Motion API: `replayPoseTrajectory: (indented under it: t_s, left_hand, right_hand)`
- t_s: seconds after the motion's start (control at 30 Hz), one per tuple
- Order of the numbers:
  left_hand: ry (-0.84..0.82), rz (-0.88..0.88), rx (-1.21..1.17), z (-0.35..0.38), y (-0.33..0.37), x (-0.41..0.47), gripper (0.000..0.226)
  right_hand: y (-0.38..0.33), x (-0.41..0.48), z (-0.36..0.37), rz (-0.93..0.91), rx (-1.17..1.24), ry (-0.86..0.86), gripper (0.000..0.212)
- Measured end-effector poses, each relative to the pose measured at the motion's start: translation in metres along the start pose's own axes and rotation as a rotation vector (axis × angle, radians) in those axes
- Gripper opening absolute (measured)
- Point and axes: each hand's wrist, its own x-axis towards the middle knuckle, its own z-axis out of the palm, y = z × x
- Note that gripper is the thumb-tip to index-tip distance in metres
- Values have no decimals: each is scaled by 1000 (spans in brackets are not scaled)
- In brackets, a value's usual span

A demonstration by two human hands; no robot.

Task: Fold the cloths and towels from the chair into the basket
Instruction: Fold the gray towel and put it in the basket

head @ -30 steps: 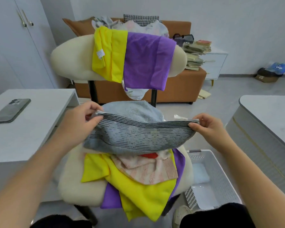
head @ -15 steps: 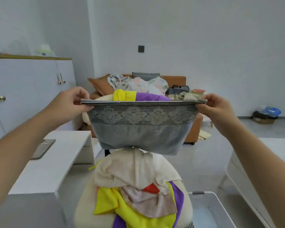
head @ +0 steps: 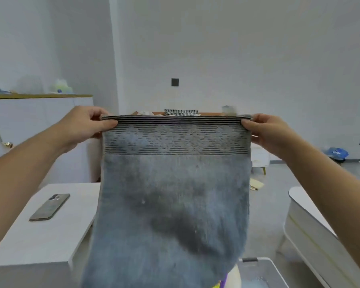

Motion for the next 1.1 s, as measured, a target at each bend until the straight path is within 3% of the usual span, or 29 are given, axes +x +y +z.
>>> replayPoseTrajectory:
  t_s: [0.27,0.5,0.77,1.1]
  left_hand:
    - [-141,-180,-175,4,-8,-6,14]
    - [-107,-233,-87,11,-13,-13,17]
    - [-126,-253,-142,14,-16,-5,14]
    - [-52,-295,171,76,-125,43,8]
  right_hand:
    - [0,-6,4,70,-48,-28,7]
    - [7,-7,9,119,-100,3,9]
    - [11,3,9,155,-65,6,7]
    - [136,57,30,302,-481,84,16]
